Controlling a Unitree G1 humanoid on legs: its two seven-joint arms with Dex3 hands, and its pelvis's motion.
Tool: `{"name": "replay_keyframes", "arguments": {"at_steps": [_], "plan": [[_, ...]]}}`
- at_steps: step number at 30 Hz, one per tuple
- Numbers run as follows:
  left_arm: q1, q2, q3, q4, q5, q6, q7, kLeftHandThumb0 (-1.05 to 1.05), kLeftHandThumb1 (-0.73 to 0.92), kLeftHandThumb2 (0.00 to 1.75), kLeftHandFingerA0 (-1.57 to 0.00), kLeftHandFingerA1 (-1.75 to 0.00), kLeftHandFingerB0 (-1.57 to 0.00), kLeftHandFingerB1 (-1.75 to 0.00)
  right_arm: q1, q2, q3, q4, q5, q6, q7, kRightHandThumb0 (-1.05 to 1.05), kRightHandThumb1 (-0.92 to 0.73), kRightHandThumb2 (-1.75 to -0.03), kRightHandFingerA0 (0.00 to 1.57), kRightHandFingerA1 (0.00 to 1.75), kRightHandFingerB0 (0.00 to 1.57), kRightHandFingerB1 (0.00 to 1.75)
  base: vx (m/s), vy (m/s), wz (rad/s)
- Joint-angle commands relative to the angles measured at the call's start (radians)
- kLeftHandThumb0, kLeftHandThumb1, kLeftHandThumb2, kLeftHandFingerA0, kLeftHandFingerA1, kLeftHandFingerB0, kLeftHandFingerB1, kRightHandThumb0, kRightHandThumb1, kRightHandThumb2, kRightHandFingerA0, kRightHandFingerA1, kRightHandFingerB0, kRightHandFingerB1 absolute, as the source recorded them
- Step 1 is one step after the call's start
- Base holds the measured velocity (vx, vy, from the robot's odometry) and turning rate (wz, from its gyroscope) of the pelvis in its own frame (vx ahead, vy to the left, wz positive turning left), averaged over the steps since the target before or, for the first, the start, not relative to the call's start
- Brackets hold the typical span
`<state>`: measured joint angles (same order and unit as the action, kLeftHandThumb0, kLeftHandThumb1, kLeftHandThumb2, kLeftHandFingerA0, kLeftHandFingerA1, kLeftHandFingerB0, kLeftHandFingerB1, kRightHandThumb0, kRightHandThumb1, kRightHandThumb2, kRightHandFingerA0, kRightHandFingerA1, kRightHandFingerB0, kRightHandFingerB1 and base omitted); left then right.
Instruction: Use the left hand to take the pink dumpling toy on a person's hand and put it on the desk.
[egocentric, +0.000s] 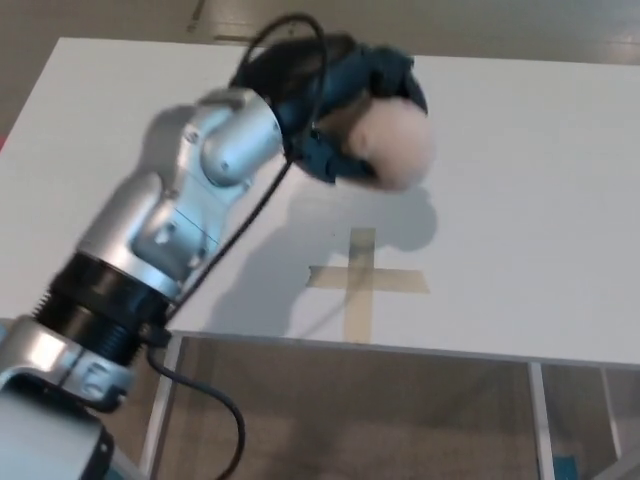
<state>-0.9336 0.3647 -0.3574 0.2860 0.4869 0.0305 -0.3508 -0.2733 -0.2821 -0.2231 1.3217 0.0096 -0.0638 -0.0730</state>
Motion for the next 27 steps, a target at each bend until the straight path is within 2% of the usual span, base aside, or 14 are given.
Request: {"name": "replay_keyframes", "arguments": {"at_steps": [1, 3, 4, 9, 10, 12, 16, 18, 22, 23, 25, 26, 27], "plan": [[-0.051, 0.066, 0.094, -0.045, -0.057, -0.057, -0.030, -0.27, 0.74, 0.65, -0.76, -1.44, -0.86, -0.56, 0.016, 0.001, -0.004, 0.000, 0.002, -0.005, 0.009, -0.17, -0.70, -0.60, 0.65, 0.46, 0.52, 0.41, 0.00, 0.000, 0.00], [-0.057, 0.090, 0.127, -0.035, -0.070, -0.073, -0.026, -0.28, 0.74, 0.66, -0.76, -1.39, -0.86, -0.56, 0.017, -0.007, -0.001, 0.000, -0.002, -0.005, 0.012, -0.17, -0.70, -0.60, 0.65, 0.46, 0.52, 0.42, 0.00, 0.000, 0.00], [-0.056, 0.107, 0.146, -0.025, -0.081, -0.082, -0.025, -0.27, 0.76, 0.64, -0.77, -1.29, -0.87, -0.57, 0.019, -0.009, 0.001, 0.000, -0.004, -0.005, 0.014, -0.18, -0.71, -0.61, 0.65, 0.46, 0.52, 0.42, 0.00, 0.000, 0.00], [-0.049, 0.156, 0.198, 0.044, -0.092, -0.120, -0.011, -0.25, 0.76, 0.64, -0.79, -1.25, -0.87, -0.64, 0.027, -0.012, 0.004, 0.003, -0.006, -0.004, 0.022, -0.18, -0.71, -0.61, 0.65, 0.46, 0.52, 0.42, 0.00, 0.000, 0.00], [-0.033, 0.178, 0.214, 0.069, -0.090, -0.125, -0.001, -0.24, 0.76, 0.63, -0.80, -1.19, -0.87, -0.59, 0.032, -0.012, 0.001, 0.004, -0.004, -0.002, 0.024, -0.18, -0.71, -0.61, 0.66, 0.46, 0.53, 0.42, 0.00, 0.000, 0.00], [-0.005, 0.207, 0.236, 0.101, -0.086, -0.126, 0.017, -0.21, 0.77, 0.63, -0.80, -1.18, -0.85, -0.54, 0.031, -0.013, 0.002, 0.005, -0.004, 0.002, 0.026, -0.19, -0.72, -0.61, 0.66, 0.46, 0.53, 0.42, 0.00, 0.000, 0.00], [0.010, 0.234, 0.240, 0.193, -0.063, -0.146, 0.054, -0.21, 0.77, 0.63, -0.83, -1.09, -0.86, -0.56, 0.027, -0.017, 0.004, 0.004, -0.007, 0.005, 0.025, -0.19, -0.72, -0.61, 0.66, 0.46, 0.53, 0.42, 0.00, 0.000, 0.00], [0.022, 0.242, 0.223, 0.241, -0.038, -0.153, 0.079, -0.22, 0.77, 0.63, -0.85, -1.10, -0.87, -0.56, 0.031, -0.016, 0.003, 0.004, -0.005, 0.004, 0.026, -0.19, -0.72, -0.61, 0.66, 0.46, 0.53, 0.42, 0.00, 0.000, 0.00], [0.044, 0.255, 0.166, 0.343, 0.027, -0.180, 0.128, -0.24, 0.76, 0.64, -0.79, -1.26, -0.87, -0.56, 0.033, -0.016, 0.009, 0.003, -0.009, 0.003, 0.027, -0.20, -0.71, -0.61, 0.65, 0.46, 0.53, 0.42, 0.00, 0.000, 0.00], [0.043, 0.259, 0.154, 0.364, 0.031, -0.192, 0.137, -0.24, 0.76, 0.64, -0.79, -1.26, -0.87, -0.56, 0.033, -0.015, 0.009, 0.003, -0.008, 0.003, 0.028, -0.20, -0.71, -0.61, 0.65, 0.46, 0.53, 0.42, 0.00, 0.000, 0.00], [0.044, 0.264, 0.118, 0.395, 0.056, -0.202, 0.143, -0.28, 0.77, 0.64, -0.86, -1.13, -0.81, -0.50, 0.030, -0.016, 0.007, 0.002, -0.006, 0.001, 0.031, -0.21, -0.72, -0.61, 0.65, 0.46, 0.54, 0.42, 0.00, 0.000, 0.00], [0.045, 0.264, 0.105, 0.406, 0.064, -0.204, 0.147, -0.28, 0.77, 0.64, -0.86, -1.13, -0.81, -0.50, 0.029, -0.016, 0.006, 0.002, -0.004, 0.001, 0.030, -0.21, -0.72, -0.61, 0.65, 0.46, 0.54, 0.42, 0.00, 0.000, 0.00], [0.046, 0.264, 0.091, 0.411, 0.075, -0.204, 0.149, -0.27, 0.76, 0.63, -0.83, -1.22, -0.85, -0.53, 0.028, -0.016, 0.005, 0.002, -0.004, 0.002, 0.028, -0.21, -0.72, -0.61, 0.65, 0.46, 0.54, 0.42, 0.00, 0.000, 0.00]]}}
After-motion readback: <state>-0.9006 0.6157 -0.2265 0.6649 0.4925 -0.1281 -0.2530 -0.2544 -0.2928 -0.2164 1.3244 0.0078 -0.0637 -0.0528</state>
